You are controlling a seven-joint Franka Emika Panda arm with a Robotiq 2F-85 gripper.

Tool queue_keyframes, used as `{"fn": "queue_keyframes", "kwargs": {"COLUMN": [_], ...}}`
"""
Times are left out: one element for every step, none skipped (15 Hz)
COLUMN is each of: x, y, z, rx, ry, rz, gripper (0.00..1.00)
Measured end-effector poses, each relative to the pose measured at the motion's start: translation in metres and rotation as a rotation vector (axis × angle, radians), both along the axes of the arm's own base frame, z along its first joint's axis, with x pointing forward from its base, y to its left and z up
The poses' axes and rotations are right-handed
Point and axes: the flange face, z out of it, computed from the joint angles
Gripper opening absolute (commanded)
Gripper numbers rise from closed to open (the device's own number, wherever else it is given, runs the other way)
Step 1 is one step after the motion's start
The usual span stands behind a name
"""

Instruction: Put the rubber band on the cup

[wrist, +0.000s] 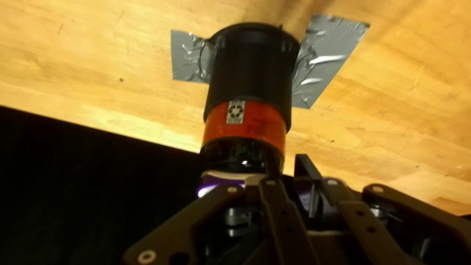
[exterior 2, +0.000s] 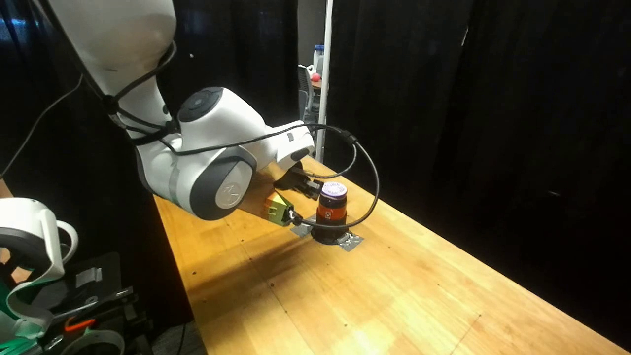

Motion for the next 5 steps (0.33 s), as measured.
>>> {"fn": "queue_keyframes", "kwargs": {"x": [-0.0003, -0.0008, -0.0016, -0.0028, -0.0042], "y": [-0.0005, -0.0016, -0.0033, -0.0059, -0.0079], "z": [-0.0014, -0.0013, 0.0002, 0.0027, 0.0069], "rx": [-0.014, -0.038, -0.06, -0.089, -0.121], "ry": [0.052, 0.107, 0.163, 0.216, 0.264], "rz": [-0.004, -0.008, -0.024, -0.04, -0.052], "gripper": [0.6, 0.69, 0.75, 0.82, 0.91]}}
